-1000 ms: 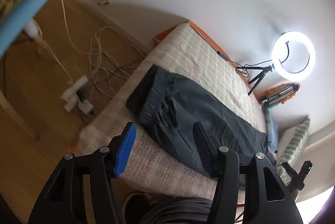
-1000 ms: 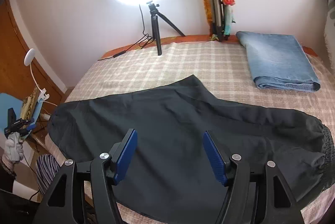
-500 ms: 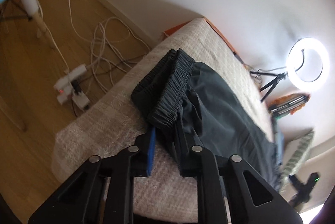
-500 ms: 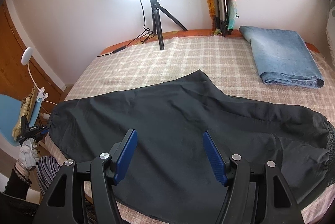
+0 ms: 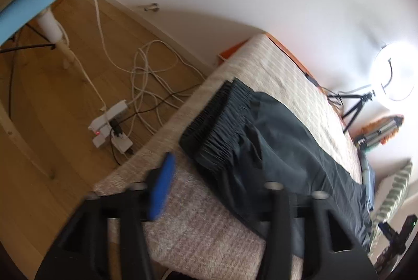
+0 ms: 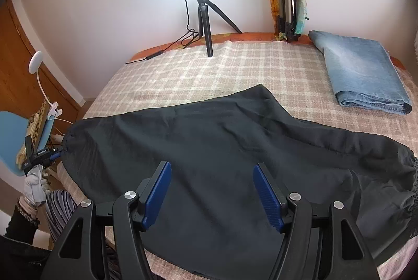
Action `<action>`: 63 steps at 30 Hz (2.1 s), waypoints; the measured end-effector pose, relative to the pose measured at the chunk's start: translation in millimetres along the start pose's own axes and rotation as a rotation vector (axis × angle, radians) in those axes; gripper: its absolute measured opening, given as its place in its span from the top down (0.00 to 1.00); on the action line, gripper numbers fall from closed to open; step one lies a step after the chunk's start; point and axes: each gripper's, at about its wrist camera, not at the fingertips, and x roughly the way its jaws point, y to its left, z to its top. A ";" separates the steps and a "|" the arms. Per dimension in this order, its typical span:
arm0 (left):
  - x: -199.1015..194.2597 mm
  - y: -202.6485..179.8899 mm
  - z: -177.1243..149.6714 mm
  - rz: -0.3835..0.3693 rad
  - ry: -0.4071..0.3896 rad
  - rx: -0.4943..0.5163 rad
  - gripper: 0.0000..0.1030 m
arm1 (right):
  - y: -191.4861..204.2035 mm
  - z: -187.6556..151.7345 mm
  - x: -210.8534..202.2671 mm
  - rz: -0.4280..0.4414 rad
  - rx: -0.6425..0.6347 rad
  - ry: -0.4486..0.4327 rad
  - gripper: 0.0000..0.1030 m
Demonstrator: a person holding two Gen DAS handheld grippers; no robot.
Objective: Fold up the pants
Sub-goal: 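Grasp the elastic waistband with the left gripper, then fold the waistband toward the leg hems with the left gripper while the right gripper approaches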
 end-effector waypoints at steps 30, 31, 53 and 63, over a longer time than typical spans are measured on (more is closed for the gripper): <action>-8.1 -90.2 0.9 0.090 -0.132 0.318 0.84 | 28.2 3.3 20.0 0.074 -0.048 0.030 0.34; -12.1 -102.9 -1.5 0.078 -0.138 0.356 0.84 | 31.7 4.6 23.1 0.096 -0.047 0.033 0.34; 37.1 -326.5 -197.8 -0.287 0.210 0.985 0.80 | 54.0 5.2 128.8 0.577 0.256 0.241 0.27; 5.8 -300.5 -168.6 -0.387 0.207 0.890 0.49 | 60.2 -10.4 159.2 0.641 0.336 0.313 0.26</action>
